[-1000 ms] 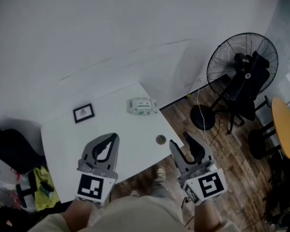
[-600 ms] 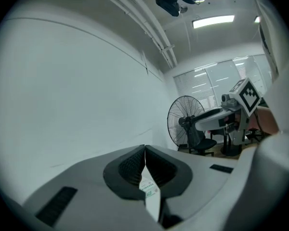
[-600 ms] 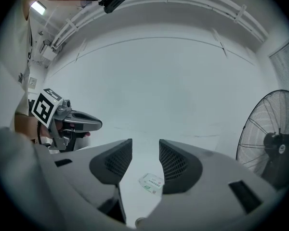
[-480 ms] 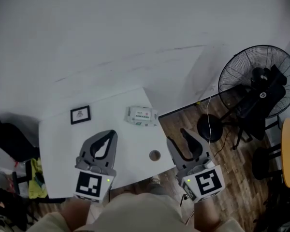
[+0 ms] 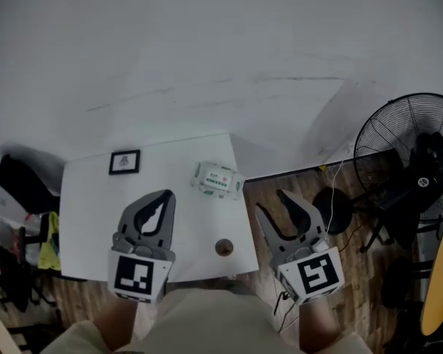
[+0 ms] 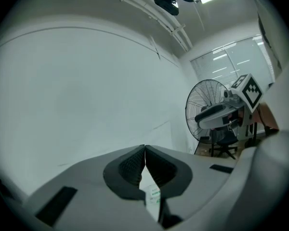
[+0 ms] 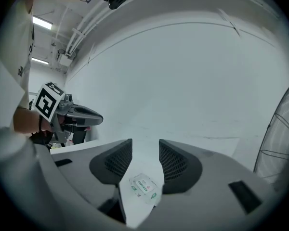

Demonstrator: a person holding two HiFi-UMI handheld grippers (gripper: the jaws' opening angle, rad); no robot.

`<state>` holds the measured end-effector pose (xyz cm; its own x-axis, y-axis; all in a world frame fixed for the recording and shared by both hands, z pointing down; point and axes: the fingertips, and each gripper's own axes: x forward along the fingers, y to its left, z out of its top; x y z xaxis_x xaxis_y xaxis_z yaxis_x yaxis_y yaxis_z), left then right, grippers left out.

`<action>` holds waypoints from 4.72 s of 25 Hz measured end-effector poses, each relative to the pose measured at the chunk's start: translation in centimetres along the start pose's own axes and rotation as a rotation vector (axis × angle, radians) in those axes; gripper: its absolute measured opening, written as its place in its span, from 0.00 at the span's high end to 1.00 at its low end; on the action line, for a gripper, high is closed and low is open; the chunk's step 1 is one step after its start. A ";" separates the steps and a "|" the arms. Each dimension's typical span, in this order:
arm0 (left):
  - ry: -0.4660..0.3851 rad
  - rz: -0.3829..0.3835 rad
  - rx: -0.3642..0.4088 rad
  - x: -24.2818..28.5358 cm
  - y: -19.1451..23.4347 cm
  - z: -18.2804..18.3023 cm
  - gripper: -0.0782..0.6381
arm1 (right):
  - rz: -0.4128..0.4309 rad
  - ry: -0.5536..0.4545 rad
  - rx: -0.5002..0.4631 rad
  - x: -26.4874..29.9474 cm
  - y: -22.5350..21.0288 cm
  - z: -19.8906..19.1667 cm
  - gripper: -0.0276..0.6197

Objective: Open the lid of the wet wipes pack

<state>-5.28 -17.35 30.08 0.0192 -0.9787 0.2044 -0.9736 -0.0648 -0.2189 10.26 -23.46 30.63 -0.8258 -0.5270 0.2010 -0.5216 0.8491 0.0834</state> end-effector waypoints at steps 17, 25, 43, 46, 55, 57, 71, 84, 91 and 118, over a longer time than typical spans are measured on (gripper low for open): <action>0.016 0.046 -0.052 -1.6 2.9 -0.6 0.86 | 0.078 0.031 -0.009 2.7 2.0 -1.0 0.67; 0.005 0.032 -0.065 -1.3 4.5 -1.0 0.86 | 0.041 0.044 -0.020 3.7 2.2 -0.7 0.67; 0.205 -0.116 -0.013 10.0 4.0 -10.2 0.86 | 0.112 0.301 -0.212 15.3 0.5 -9.3 0.72; 0.271 -0.132 0.031 12.4 3.7 -13.5 0.86 | 0.125 0.372 -0.230 17.8 0.1 -13.2 0.72; 0.450 -0.224 0.062 16.9 1.0 -23.6 0.86 | 0.187 0.543 -0.336 22.6 1.4 -22.5 0.72; 0.472 -0.237 0.030 17.9 0.3 -25.3 0.86 | 0.193 0.571 -0.342 23.2 1.6 -24.5 0.72; 0.597 -0.328 -0.138 22.5 -3.1 -35.5 0.86 | 0.265 0.685 -0.515 26.6 3.3 -32.9 0.69; 0.608 -0.361 -0.166 22.9 -3.4 -36.8 0.86 | 0.293 0.718 -0.501 26.5 3.9 -33.3 0.81; 0.603 -0.371 -0.221 22.8 -3.4 -36.9 0.86 | 0.195 0.589 -0.333 27.1 1.0 -28.9 0.88; 0.618 -0.364 -0.340 22.7 -3.3 -37.0 0.86 | 0.019 0.627 -0.067 31.3 -6.5 -32.2 0.86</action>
<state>-10.09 -32.16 70.77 0.3167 -0.6159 0.7213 -0.9485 -0.1994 0.2461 -5.28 -44.33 67.79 -0.5418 -0.4077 0.7350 -0.4769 0.8692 0.1307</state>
